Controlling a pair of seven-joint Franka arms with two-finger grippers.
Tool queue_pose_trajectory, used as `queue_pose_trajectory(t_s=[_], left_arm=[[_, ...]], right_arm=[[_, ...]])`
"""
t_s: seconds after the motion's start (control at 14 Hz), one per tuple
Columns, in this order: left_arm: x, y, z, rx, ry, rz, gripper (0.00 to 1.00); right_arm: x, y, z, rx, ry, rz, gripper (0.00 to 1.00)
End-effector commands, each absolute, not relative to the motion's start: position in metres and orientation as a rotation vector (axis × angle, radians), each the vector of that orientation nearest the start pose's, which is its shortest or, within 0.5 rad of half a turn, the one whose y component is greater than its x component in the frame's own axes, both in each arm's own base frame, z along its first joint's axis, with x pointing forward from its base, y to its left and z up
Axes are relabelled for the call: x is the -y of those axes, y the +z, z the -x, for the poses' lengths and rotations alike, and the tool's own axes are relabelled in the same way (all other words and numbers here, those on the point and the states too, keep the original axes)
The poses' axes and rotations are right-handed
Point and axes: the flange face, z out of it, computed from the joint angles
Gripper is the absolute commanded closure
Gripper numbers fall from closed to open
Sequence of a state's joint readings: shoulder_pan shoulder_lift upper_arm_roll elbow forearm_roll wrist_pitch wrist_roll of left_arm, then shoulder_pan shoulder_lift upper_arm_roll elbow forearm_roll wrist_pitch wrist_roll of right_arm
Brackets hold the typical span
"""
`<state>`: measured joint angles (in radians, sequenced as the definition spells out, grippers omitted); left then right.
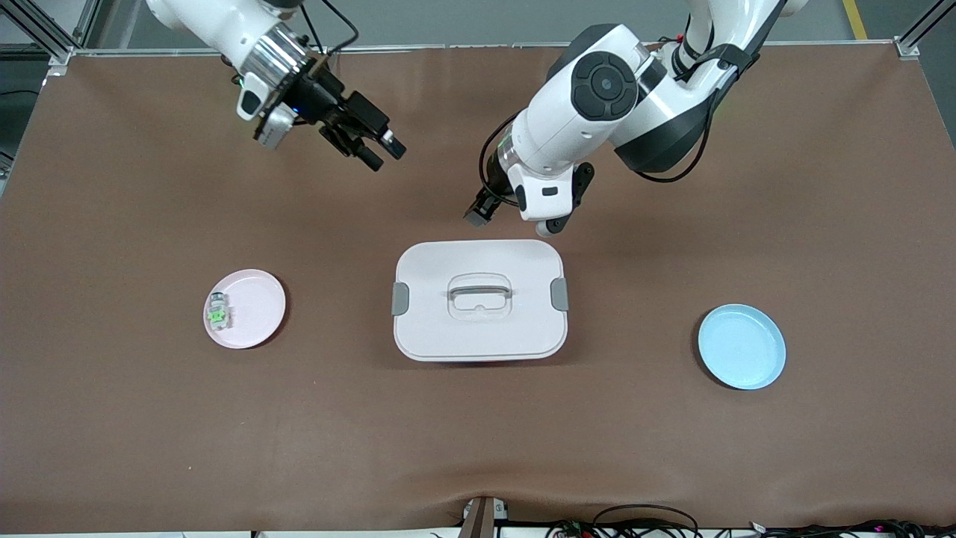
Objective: Transfer orange switch to right arm and place
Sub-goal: 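Bring the right gripper to the switch held by the left gripper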
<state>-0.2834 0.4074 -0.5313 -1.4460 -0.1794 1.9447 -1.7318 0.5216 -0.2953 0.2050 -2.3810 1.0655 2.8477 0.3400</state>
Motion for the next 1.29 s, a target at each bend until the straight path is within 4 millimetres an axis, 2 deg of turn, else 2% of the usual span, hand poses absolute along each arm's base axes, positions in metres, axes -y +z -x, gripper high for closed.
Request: queue_pose_trajectory(t_s=[0.0, 0.14, 0.29, 0.5, 0.79, 1.21], left_arm=[[0.468, 0.505, -0.503, 1.659, 0.519, 2.920, 1.00], [0.467, 0.506, -0.503, 1.659, 0.518, 2.921, 1.00], [0.467, 0.507, -0.503, 1.659, 0.516, 2.923, 1.00], [0.467, 0.507, -0.503, 1.659, 0.516, 2.923, 1.00], [0.466, 0.511, -0.504, 1.665, 0.512, 2.929, 1.00], [0.467, 0.511, -0.503, 1.663, 0.513, 2.929, 1.00]], right_arm=[[-0.310, 0.482, -0.389, -0.587, -0.355, 2.170, 0.00], [-0.323, 0.476, -0.389, -0.598, -0.372, 2.164, 0.00], [-0.344, 0.475, -0.390, -0.623, -0.364, 2.133, 0.00], [-0.358, 0.471, -0.398, -0.639, -0.377, 2.119, 0.00], [-0.388, 0.462, -0.401, -0.637, -0.419, 2.113, 0.00], [-0.415, 0.453, -0.414, -0.646, -0.430, 2.098, 0.00]])
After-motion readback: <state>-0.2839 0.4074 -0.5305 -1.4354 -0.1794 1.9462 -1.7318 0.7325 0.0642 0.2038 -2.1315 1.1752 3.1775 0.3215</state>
